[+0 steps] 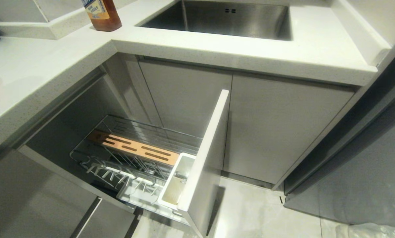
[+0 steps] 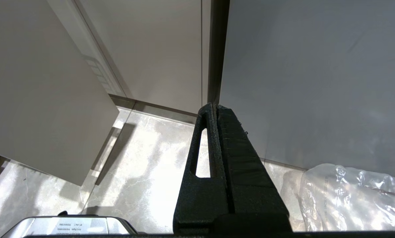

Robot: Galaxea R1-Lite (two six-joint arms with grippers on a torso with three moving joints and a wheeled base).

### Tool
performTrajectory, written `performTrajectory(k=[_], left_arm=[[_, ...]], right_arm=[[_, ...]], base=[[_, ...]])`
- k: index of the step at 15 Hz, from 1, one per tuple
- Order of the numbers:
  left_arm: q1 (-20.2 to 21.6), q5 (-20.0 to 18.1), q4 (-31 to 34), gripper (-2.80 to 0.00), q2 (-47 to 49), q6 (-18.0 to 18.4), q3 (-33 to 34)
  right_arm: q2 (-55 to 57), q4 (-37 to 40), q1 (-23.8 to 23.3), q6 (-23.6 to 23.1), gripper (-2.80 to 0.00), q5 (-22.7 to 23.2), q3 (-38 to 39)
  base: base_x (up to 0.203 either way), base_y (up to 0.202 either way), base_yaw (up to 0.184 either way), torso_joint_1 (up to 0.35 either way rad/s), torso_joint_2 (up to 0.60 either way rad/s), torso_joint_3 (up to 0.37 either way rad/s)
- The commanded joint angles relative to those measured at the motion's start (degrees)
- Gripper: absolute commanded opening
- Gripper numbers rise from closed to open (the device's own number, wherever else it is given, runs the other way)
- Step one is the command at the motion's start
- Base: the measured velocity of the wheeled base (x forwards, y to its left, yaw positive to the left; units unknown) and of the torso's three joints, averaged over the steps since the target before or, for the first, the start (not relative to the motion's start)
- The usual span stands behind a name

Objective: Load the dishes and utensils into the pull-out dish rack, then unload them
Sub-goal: Take the chopsticks out of the cupboard

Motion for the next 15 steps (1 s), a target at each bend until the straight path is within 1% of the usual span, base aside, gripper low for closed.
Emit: performTrajectory(k=[1,3,7,10,13,15], left_arm=[[1.98,0.21,0.23,-2.8,2.6,0.5,-0.57],[4.19,0.36,0.39,-2.8,3.0,2.85,-1.06],[5.25,2.17,1.51,-2.8,2.01,5.04,-0.56],[5.29,2.21,4.32,-2.8,0.19,5.36,0.7],[5.34,2.16,4.52,-2.8,-1.05,5.46,2.84],[6.64,2.16,4.39,-2.8,-0.52,5.58,3.05]], right_arm=[[0.02,0.0,0.0,0.0,-2.8,0.0,0.0],[0.02,0.0,0.0,0.0,-2.8,0.0,0.0],[0.02,0.0,0.0,0.0,-2.8,0.0,0.0],[0.02,0.0,0.0,0.0,-2.8,0.0,0.0],[0.02,0.0,0.0,0.0,-2.8,0.0,0.0],[0.02,0.0,0.0,0.0,-2.8,0.0,0.0]], base=[[0.0,0.0,0.0,0.0,0.0,0.0],[0.0,0.0,0.0,0.0,0.0,0.0],[0.0,0.0,0.0,0.0,0.0,0.0],[0.0,0.0,0.0,0.0,0.0,0.0],[0.0,0.0,0.0,0.0,0.0,0.0],[0.0,0.0,0.0,0.0,0.0,0.0]])
